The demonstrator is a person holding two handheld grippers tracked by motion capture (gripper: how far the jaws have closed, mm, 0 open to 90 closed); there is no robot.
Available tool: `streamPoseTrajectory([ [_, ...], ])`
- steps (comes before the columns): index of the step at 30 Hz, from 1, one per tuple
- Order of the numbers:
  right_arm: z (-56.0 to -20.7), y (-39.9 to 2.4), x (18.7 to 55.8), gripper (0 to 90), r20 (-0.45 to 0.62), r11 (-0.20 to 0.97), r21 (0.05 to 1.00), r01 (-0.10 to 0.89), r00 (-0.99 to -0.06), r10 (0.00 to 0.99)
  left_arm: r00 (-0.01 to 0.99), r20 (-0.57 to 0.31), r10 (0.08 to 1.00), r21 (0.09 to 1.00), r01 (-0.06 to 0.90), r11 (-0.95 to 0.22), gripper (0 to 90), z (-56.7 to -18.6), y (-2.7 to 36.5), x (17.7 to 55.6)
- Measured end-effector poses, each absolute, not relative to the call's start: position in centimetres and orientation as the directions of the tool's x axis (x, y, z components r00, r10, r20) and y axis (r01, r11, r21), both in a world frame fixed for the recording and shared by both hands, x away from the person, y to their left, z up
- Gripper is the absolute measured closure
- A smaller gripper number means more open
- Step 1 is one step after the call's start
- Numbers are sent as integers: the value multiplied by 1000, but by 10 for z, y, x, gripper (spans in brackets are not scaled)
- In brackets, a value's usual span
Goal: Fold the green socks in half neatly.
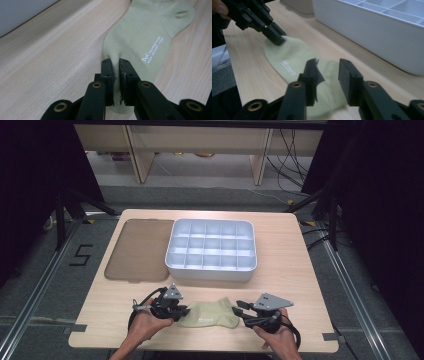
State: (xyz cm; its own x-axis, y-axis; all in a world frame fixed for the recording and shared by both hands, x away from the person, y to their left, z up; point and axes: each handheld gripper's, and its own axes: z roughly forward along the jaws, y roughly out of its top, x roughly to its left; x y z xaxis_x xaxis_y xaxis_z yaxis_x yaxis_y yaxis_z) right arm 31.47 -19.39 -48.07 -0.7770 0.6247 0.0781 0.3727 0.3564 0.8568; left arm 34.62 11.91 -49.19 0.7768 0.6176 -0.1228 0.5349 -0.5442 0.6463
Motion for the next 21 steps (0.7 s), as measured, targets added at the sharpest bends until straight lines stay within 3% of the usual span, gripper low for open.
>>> streamPoseTrajectory([
  [9, -494, -150, 342, 900, 66, 413, 843, 345, -828, 557, 788, -120, 604, 644, 525, -557, 824, -490, 122, 347],
  [21, -505, -120, 354, 900, 55, 453, 815, 362, -826, 561, 792, -115, 600, 650, 516, -557, 824, -489, 122, 347],
])
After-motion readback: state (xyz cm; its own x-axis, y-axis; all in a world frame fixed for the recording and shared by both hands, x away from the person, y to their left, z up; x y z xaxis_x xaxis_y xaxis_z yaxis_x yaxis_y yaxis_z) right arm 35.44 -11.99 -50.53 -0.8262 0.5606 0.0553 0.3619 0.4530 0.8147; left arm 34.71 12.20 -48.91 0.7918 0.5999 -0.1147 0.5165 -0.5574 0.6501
